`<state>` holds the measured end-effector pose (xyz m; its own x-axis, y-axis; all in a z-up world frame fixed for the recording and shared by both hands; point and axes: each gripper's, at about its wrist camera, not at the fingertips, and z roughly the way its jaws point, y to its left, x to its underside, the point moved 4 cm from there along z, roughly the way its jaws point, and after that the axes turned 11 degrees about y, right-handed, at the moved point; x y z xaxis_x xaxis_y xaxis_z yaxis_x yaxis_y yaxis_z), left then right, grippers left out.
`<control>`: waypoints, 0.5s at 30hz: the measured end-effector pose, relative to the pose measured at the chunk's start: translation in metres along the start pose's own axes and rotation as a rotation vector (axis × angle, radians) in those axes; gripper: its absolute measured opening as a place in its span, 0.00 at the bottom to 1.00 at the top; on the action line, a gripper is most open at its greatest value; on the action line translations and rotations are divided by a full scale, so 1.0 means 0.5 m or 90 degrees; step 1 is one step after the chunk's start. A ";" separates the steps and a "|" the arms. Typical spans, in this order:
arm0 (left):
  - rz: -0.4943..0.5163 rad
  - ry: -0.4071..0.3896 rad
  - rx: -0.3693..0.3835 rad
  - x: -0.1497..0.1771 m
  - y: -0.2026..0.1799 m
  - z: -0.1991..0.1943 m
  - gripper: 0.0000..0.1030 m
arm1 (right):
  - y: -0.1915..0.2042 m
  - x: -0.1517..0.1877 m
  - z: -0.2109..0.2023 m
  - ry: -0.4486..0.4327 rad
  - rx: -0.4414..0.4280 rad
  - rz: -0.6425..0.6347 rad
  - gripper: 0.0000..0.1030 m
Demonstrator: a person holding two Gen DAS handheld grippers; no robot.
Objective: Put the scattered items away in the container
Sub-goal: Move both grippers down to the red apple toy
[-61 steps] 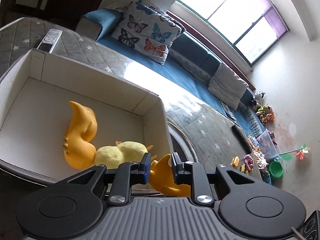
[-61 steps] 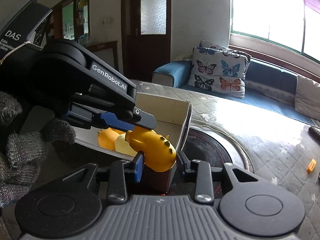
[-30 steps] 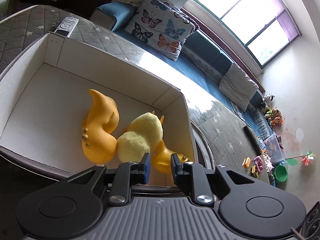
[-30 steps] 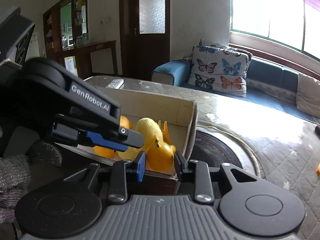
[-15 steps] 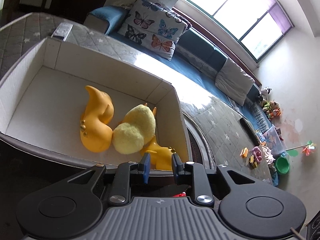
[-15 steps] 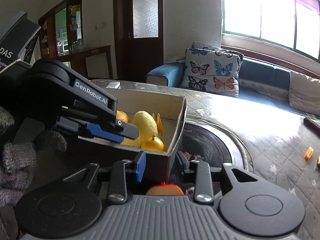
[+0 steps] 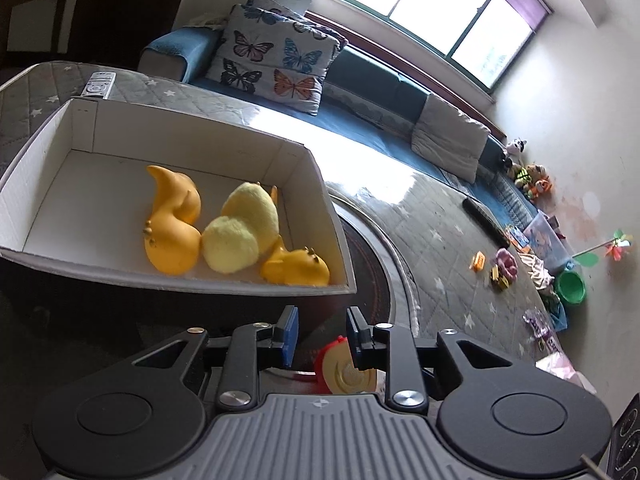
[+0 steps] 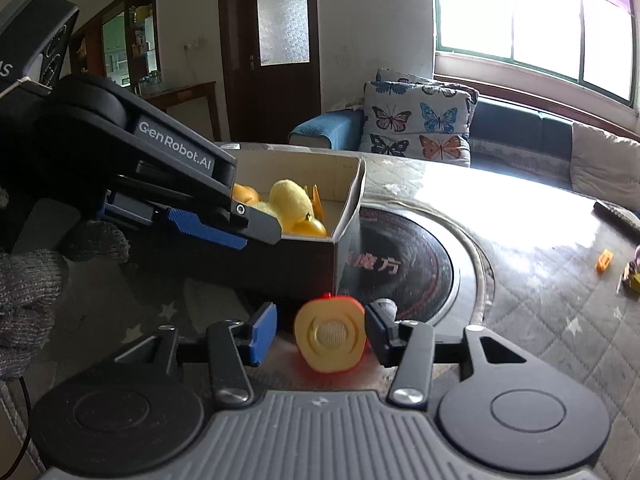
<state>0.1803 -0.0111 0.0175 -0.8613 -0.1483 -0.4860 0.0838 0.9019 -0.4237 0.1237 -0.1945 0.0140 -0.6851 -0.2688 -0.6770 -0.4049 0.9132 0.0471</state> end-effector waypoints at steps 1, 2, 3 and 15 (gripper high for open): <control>0.004 -0.001 -0.001 0.004 -0.002 -0.001 0.28 | 0.000 0.005 -0.002 0.001 -0.001 0.002 0.50; 0.008 -0.001 -0.001 0.009 -0.004 -0.002 0.28 | 0.001 0.008 -0.003 0.003 -0.002 0.004 0.52; 0.013 -0.002 -0.003 0.013 -0.007 -0.003 0.28 | 0.001 0.012 -0.004 0.004 -0.002 0.006 0.55; 0.058 0.006 -0.024 0.053 -0.025 -0.003 0.29 | 0.009 0.049 -0.013 0.017 -0.001 0.014 0.64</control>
<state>0.1558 -0.0258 0.0110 -0.8556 -0.0618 -0.5140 0.1430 0.9260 -0.3493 0.1012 -0.1989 0.0023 -0.7097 -0.2562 -0.6563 -0.3900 0.9187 0.0631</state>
